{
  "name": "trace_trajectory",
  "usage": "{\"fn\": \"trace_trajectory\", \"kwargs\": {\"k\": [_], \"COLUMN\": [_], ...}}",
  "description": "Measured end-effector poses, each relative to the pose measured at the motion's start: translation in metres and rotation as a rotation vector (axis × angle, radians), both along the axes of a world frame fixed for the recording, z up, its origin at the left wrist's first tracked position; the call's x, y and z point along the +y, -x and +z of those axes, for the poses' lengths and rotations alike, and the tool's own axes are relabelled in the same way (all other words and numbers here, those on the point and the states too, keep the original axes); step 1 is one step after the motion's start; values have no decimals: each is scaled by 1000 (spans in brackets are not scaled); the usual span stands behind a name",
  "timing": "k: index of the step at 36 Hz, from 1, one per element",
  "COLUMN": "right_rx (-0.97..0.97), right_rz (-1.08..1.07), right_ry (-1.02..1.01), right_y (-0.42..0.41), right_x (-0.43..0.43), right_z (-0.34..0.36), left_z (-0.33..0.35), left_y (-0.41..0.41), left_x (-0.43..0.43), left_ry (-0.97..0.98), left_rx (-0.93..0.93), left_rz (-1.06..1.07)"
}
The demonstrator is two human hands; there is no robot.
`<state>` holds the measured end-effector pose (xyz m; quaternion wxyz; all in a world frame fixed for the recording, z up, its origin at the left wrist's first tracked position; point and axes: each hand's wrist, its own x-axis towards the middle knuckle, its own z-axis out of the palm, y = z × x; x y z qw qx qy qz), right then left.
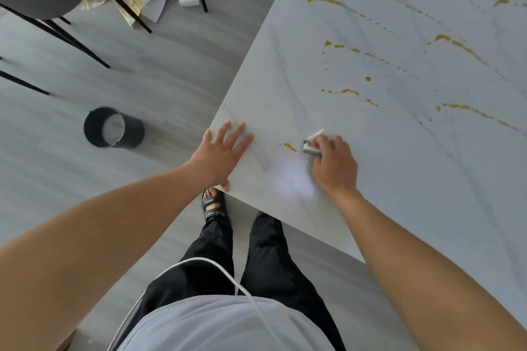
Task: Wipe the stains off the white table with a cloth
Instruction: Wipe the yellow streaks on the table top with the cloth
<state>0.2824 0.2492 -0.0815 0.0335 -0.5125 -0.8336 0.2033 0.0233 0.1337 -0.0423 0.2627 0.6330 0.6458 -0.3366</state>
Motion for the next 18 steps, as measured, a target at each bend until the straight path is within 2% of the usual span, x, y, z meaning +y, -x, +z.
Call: {"fn": "trace_trajectory", "kwargs": {"k": [4, 6, 8, 11, 13, 18], "right_rx": [39, 15, 1, 19, 17, 55], "right_rz": [455, 537, 408, -16, -64, 457], "right_ry": [-23, 14, 41, 77, 27, -70], "right_y": [-8, -10, -6, 2, 7, 3], "right_x": [-25, -19, -12, -13, -27, -64], "right_z": [-3, 0, 5, 5, 4, -2], "left_z": [-2, -3, -4, -5, -5, -5], "left_y": [2, 3, 4, 5, 6, 7], "left_x": [-1, -2, -2, -3, -4, -5], "left_ry": [-5, -13, -21, -24, -28, -30], "left_rx": [-8, -9, -11, -26, -33, -42], "left_rz": [2, -4, -17, -16, -14, -18]}}
